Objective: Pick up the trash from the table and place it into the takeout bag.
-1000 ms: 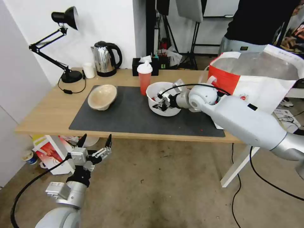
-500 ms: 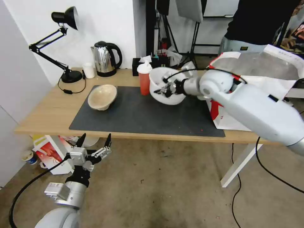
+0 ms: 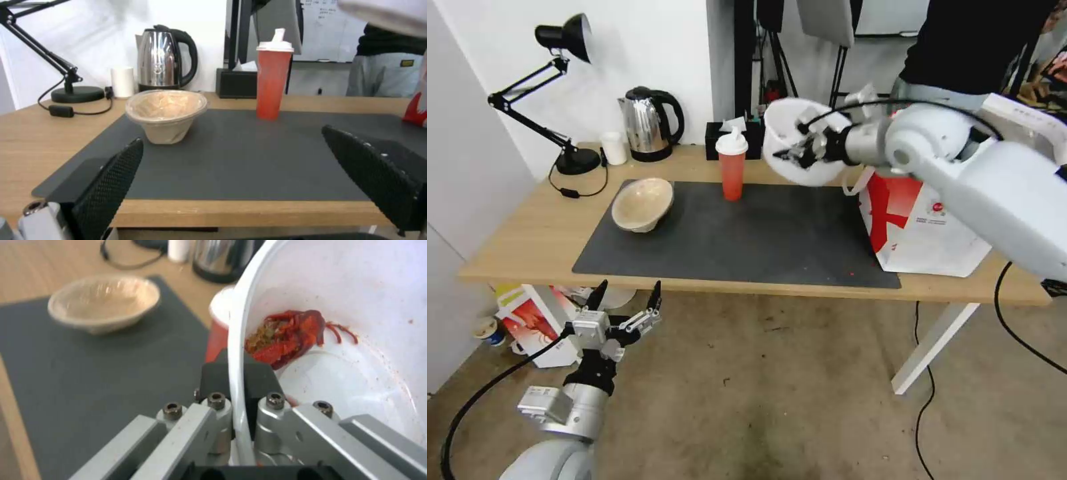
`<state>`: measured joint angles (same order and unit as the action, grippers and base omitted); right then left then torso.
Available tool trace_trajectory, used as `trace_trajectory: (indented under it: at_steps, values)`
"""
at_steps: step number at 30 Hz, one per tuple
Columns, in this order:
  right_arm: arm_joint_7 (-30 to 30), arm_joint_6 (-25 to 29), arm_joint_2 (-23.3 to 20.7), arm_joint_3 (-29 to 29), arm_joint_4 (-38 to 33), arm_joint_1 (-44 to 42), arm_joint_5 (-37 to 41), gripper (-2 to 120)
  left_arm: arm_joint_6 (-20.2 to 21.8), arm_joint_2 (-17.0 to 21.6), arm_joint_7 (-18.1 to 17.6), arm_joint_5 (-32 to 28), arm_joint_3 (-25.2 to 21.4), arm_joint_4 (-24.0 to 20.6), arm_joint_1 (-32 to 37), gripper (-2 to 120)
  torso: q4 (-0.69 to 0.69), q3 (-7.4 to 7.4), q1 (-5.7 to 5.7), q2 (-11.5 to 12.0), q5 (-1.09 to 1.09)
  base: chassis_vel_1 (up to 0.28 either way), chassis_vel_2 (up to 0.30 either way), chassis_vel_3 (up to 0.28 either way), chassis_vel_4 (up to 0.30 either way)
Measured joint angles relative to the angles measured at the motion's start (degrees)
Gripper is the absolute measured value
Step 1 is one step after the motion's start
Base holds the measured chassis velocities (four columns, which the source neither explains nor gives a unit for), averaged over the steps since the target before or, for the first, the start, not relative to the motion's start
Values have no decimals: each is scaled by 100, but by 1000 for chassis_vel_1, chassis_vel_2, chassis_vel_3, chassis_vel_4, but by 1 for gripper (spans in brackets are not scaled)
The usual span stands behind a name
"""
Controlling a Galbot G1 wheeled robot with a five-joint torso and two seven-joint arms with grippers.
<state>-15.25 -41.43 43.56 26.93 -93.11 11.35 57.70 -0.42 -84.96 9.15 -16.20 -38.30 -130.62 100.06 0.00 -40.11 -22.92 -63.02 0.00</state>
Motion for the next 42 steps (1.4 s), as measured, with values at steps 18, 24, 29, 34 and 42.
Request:
trace_trajectory:
  at_steps: [18, 24, 29, 34, 42]
  values:
    - [7, 5, -2, -505, 703, 926, 383, 0, -16, 27, 10, -14, -4, 2, -28, 100, 0, 0, 0, 0, 0, 0, 0, 0, 0]
    - [-16, 5, -218, -524, 719, 932, 395, 0, -21, 48, 9, -29, 1, -14, -27, 100, 0, 0, 0, 0, 0, 0, 0, 0, 0]
    - [-29, 5, -439, -580, 666, 855, 395, 0, -23, 64, 8, -35, 15, -21, -22, 100, 0, 0, 0, 0, 1, 0, 0, 0, 0]
    - [-29, 5, -565, -674, 590, 759, 401, 0, -24, 81, 9, -36, 16, -30, -12, 100, 0, 0, 0, 0, -1, 0, 0, 0, 0]
    - [-25, 6, -798, -837, 410, 534, 413, 0, -28, 112, 9, -52, 15, -35, -3, 100, 0, 0, 0, 0, 0, 0, 0, 0, 0]
